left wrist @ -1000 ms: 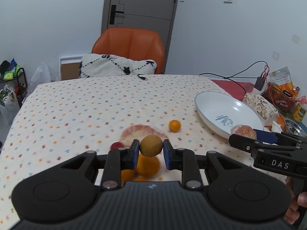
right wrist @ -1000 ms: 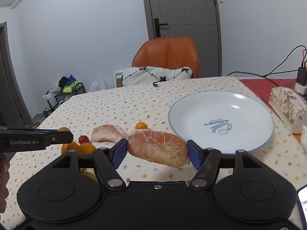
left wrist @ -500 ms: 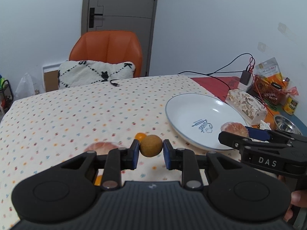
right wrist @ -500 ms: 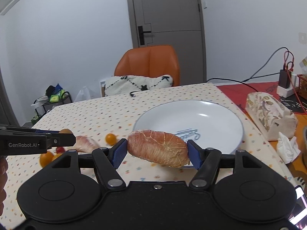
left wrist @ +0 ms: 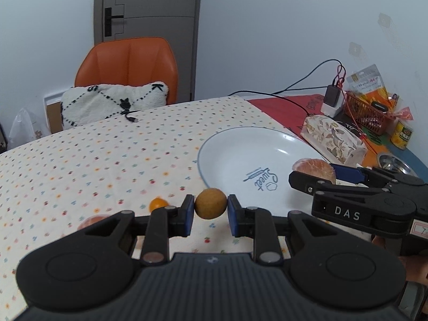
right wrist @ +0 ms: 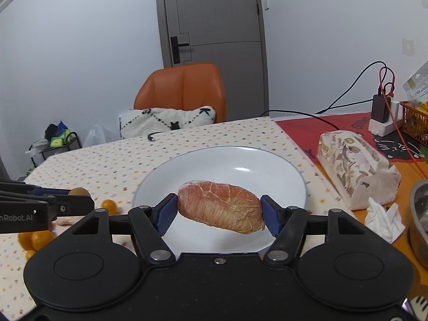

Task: Organize fruits
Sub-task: 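Carry the kiwi and pomelo segment over the white bowl and open both grippers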

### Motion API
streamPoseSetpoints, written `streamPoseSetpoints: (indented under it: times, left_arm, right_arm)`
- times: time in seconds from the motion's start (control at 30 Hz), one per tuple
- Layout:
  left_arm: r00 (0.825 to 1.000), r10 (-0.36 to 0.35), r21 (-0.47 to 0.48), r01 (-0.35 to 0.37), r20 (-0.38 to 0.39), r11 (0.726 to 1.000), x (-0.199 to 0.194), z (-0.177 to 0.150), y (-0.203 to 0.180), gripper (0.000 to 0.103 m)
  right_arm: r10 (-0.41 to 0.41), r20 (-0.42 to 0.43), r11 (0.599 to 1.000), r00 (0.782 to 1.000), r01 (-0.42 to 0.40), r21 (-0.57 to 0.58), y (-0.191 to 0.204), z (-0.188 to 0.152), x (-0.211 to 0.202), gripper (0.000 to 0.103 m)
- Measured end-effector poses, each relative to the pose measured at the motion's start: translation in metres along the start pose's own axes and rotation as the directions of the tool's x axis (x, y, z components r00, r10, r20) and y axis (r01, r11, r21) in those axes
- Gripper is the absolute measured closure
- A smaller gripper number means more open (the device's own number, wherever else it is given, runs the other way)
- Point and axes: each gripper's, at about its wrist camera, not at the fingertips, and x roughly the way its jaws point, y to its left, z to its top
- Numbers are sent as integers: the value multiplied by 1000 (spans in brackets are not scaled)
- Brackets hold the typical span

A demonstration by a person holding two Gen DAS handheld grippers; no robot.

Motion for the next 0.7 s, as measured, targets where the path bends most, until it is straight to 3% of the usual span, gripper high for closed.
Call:
streamPoseSetpoints:
  times: [0.1,0.27,0.7]
  left_arm:
    - [1000,3,9,-3,-7,1000,7,3,-6,78]
    - [1000,0,32,0,-4,999,13,10,-18,78]
    - [999,-25,55,24,28,998,17,18,-45,72]
  right_arm:
    - [-6,-3,1000,1000,6,-2,-5,0,4,38]
    - [-6,41,1000,999,5,7,-14,-1,-6,16]
    - [8,45,996,999,-12,94,-36,-17,-40,11]
